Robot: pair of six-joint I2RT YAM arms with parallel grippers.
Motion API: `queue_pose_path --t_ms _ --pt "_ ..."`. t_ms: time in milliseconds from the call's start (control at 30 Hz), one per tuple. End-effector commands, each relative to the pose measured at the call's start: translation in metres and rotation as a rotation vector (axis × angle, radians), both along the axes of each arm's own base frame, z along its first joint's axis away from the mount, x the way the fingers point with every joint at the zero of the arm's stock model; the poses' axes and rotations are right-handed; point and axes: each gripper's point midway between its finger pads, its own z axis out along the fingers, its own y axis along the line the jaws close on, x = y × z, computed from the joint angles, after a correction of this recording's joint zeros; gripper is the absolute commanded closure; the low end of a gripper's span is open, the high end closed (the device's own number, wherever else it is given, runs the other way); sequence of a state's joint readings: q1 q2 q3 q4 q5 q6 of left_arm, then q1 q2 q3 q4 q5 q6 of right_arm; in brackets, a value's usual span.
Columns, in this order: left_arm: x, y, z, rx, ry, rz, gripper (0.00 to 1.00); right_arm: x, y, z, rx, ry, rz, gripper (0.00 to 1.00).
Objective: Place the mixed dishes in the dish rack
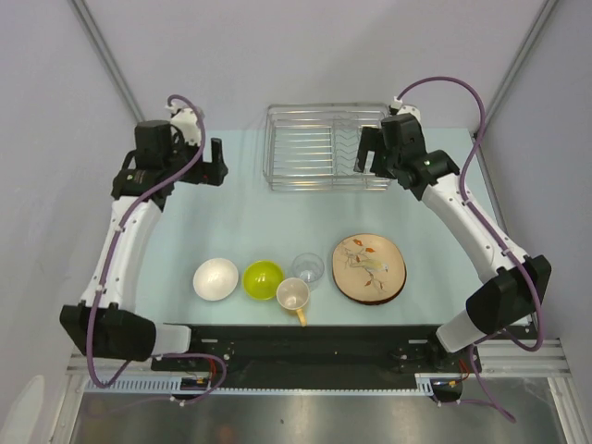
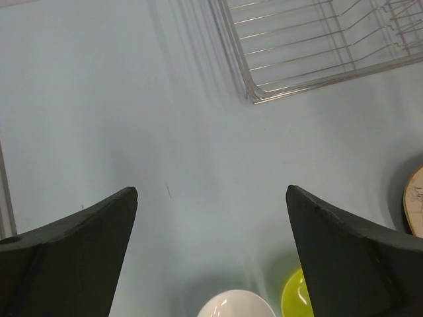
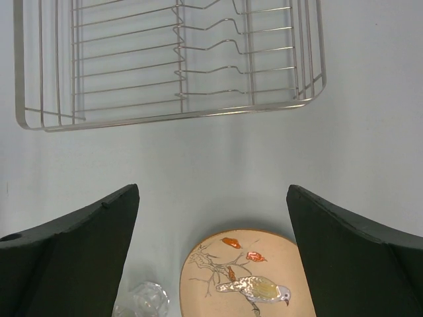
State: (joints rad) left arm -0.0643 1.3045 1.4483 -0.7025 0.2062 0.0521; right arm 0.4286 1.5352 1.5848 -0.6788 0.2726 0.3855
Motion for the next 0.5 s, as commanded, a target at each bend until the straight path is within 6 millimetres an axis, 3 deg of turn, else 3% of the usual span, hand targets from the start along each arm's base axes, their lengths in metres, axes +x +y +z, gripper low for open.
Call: queue_pose_path --t_ms 0,67,100,133,167,200,233,267,300,333,367,400,433,467 --pt "0.039 -0.002 0.003 0.051 -0.086 0.034 0.0 0.005 0.001 0.02 0.031 -0.074 -0.009 0.0" --pt "0.062 -0.006 -0.003 0.054 -0.1 0.018 0.0 0.012 -0.008 0.018 0.01 -0.088 -0.014 0.0" --pt "0.078 -0.01 0.01 0.046 -0.142 0.014 0.0 0.018 -0.012 0.019 0.003 -0.106 -0.028 0.0" --pt "0.097 -0.014 -0.008 0.043 -0.101 0.01 0.0 0.022 -0.021 0.017 -0.003 -0.112 -0.057 0.01" --pt "0.11 -0.015 -0.014 0.037 -0.088 0.023 0.0 0.031 -0.037 0.015 -0.011 -0.119 -0.108 0.0" --pt "0.124 -0.022 0.004 0.035 -0.119 0.021 0.0 0.039 -0.047 0.016 -0.007 -0.14 -0.143 0.0" --pt "0.134 -0.024 0.003 0.042 -0.117 0.028 0.0 0.045 -0.054 0.013 -0.004 -0.144 -0.17 0.0" --pt "0.154 -0.027 -0.024 0.061 -0.066 0.041 0.0 0.053 -0.062 0.005 -0.015 -0.139 -0.197 0.0" --pt "0.164 -0.038 -0.009 0.069 -0.104 0.034 0.0 0.063 -0.076 0.005 -0.017 -0.156 -0.234 0.0" --pt "0.174 -0.044 -0.016 0.081 -0.099 0.031 0.0 0.069 -0.08 -0.001 -0.026 -0.149 -0.245 0.0" --pt "0.185 -0.058 -0.04 0.1 -0.063 0.008 0.0 0.076 -0.086 -0.002 -0.039 -0.155 -0.259 0.0" --pt "0.194 -0.063 -0.031 0.104 -0.082 0.002 0.0 0.086 -0.091 -0.018 -0.057 -0.127 -0.274 0.0" --pt "0.199 -0.069 -0.038 0.11 -0.073 -0.002 0.0 0.092 -0.094 -0.023 -0.069 -0.118 -0.281 0.0" --pt "0.207 -0.079 -0.059 0.117 -0.039 -0.019 0.0 0.098 -0.096 -0.022 -0.073 -0.121 -0.285 0.01"
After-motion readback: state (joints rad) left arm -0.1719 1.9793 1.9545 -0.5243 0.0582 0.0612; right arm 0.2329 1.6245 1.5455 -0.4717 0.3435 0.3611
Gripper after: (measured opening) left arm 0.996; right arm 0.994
